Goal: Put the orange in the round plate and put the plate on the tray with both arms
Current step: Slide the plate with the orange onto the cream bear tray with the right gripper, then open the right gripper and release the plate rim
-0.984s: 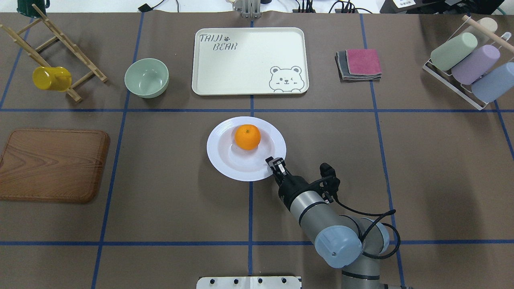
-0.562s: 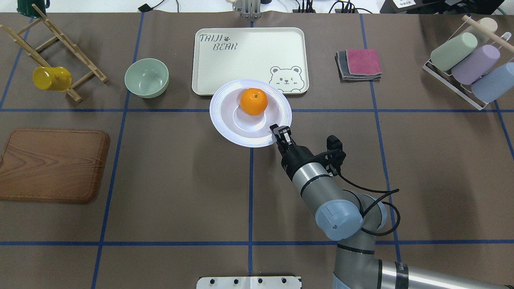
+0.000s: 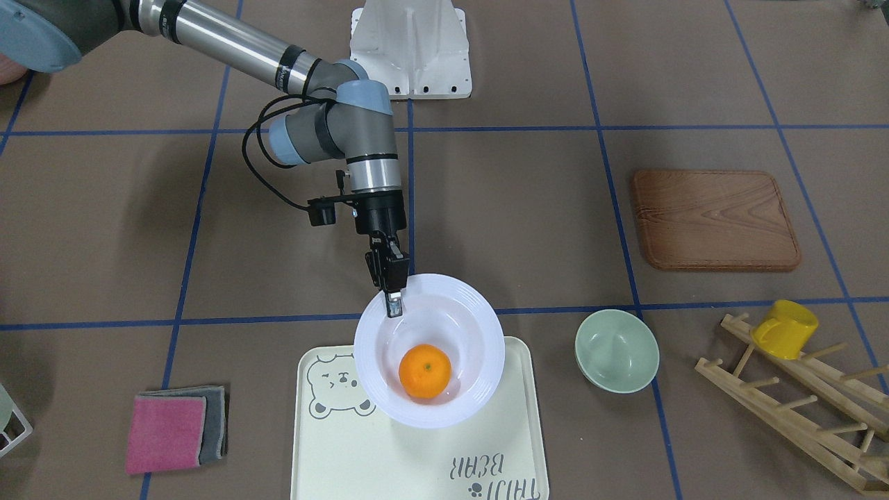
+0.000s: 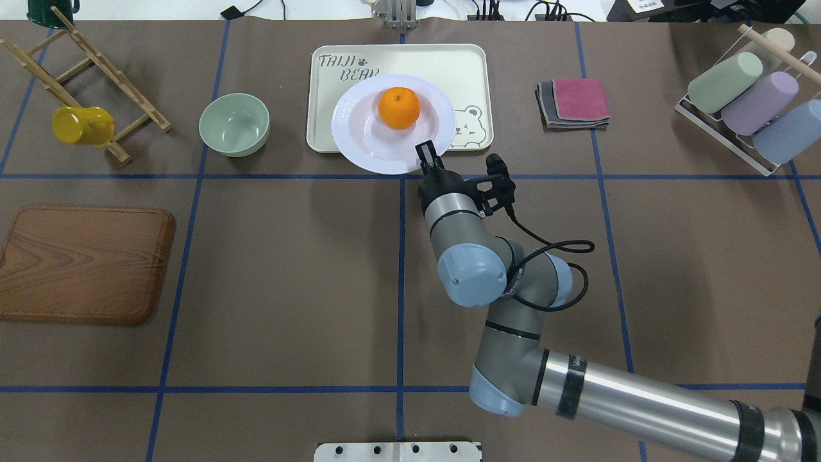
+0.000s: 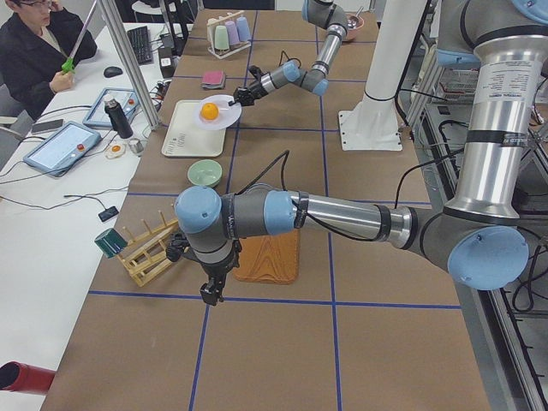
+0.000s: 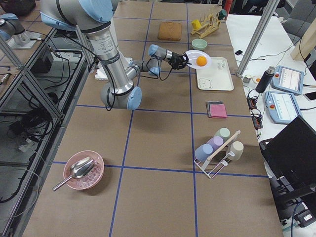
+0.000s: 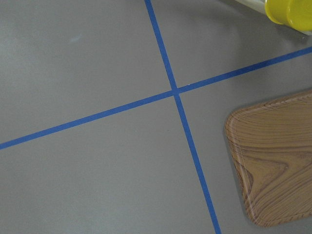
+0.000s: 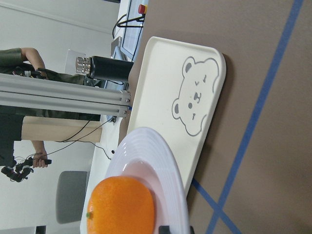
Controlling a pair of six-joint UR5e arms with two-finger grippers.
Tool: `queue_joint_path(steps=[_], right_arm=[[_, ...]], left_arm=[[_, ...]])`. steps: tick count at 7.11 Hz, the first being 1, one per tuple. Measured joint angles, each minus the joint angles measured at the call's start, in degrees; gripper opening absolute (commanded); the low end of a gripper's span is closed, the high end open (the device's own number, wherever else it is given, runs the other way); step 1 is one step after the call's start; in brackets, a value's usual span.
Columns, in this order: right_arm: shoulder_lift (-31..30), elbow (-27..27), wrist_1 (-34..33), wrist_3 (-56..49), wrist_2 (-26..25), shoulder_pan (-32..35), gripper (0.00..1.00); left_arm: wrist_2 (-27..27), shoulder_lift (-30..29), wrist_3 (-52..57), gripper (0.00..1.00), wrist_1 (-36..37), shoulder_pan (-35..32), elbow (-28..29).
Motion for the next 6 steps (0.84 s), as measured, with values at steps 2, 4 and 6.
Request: queue_joint_path(steps=[2, 4, 6], right_arm=[[6.22, -11.09, -0.82, 2.65, 2.37, 2.42, 0.48], [7.52, -14.32, -0.88, 4.47, 3.14, 3.41, 0.99], [5.31, -10.32, -1.00, 1.52, 5.18, 3.85, 1.00]], left_arm=[[-0.08, 0.00, -0.06, 0.98, 0.05, 0.02, -0.26], [-0.91, 0.00, -0.08, 0.98, 0.07, 0.03, -0.39], [-1.19, 0.05, -0.05, 0.98, 0.08, 0.03, -0.38]])
